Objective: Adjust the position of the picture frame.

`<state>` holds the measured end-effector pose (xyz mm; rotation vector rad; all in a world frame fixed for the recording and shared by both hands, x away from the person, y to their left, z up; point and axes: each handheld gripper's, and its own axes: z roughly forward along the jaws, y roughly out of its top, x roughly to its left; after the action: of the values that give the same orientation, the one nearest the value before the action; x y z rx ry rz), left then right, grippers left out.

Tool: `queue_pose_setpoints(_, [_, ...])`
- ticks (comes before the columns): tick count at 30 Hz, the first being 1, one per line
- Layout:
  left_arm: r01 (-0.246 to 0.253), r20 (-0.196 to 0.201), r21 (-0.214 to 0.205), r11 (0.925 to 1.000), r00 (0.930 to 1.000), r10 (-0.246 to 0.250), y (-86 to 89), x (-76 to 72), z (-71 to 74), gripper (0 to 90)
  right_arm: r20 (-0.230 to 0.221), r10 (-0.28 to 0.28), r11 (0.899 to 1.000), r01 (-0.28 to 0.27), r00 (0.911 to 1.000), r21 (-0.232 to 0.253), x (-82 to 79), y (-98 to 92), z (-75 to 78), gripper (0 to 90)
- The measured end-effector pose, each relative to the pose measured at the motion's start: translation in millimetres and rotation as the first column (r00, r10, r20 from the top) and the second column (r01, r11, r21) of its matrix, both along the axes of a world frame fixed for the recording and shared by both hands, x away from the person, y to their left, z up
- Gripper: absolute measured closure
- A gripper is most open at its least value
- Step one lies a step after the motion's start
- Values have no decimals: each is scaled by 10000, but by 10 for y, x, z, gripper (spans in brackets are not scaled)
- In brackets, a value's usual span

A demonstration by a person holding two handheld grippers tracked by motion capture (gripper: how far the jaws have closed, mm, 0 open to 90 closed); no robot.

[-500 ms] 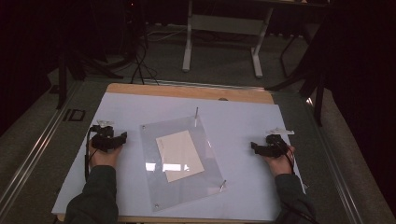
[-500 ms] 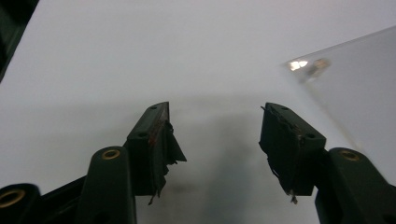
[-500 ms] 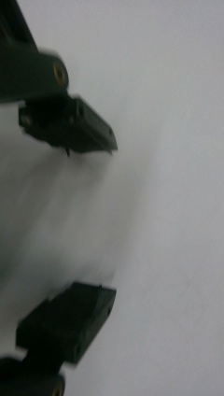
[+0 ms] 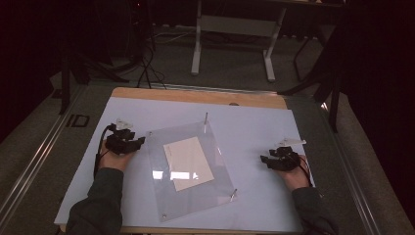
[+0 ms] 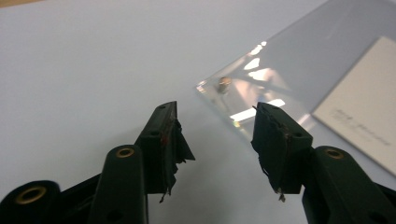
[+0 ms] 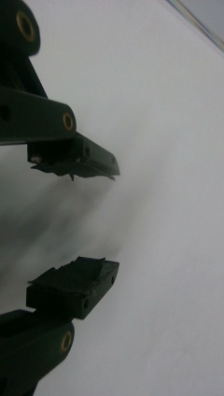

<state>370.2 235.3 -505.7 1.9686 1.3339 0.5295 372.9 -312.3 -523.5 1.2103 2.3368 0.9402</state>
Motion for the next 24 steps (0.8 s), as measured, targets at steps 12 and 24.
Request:
queue_pose_setpoints(12, [1115,90,47,9937,9937,-1116,-235,109,122,568,121,1448,9895,-1448,9894,2,-285,230,61,554])
queue_pose_setpoints(24, [1508,187,471,9874,9882,-1518,-441,189,123,564,94,2536,9672,-2537,9673,143,-581,398,72,543])
